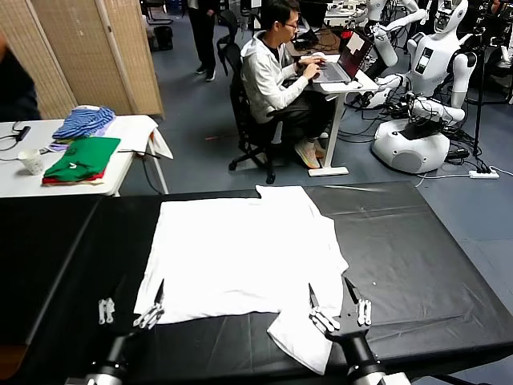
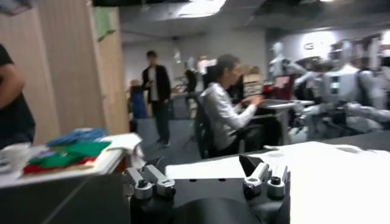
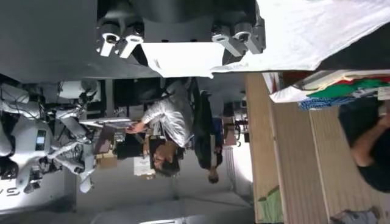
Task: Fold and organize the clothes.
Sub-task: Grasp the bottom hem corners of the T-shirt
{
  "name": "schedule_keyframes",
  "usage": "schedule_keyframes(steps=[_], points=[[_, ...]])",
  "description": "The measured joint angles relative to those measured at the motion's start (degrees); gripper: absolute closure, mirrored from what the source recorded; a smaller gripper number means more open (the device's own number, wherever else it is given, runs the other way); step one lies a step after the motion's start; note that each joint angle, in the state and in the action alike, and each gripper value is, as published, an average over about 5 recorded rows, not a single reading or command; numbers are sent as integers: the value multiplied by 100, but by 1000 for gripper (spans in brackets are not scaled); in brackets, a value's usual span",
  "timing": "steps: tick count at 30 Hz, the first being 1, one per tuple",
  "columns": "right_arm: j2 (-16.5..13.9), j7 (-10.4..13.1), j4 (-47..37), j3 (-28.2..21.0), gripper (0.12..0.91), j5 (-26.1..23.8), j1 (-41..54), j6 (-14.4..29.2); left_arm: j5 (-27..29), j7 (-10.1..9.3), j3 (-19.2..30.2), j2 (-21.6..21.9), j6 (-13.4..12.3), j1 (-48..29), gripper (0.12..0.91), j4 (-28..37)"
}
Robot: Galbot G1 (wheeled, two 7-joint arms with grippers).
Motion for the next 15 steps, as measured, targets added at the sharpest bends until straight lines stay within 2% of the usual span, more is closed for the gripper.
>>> schedule_keyframes(steps=[2,5,9,15], points=[[10,96,42,-27,118,-7,-12,-173,-24,-17,-4,-3,12,1,123,10],[36,273,148,-89,118,-15,-72,-659,-114,-79,-11,-10,74,8,123,29],[67,374,243,-177,118,27,-182,-1109,-199,-126,-11,-19,152,13,123,43],[147,473,330,-348,118,435,-262,-1612,-250,-134,-27,-19,205,-10,123,93]])
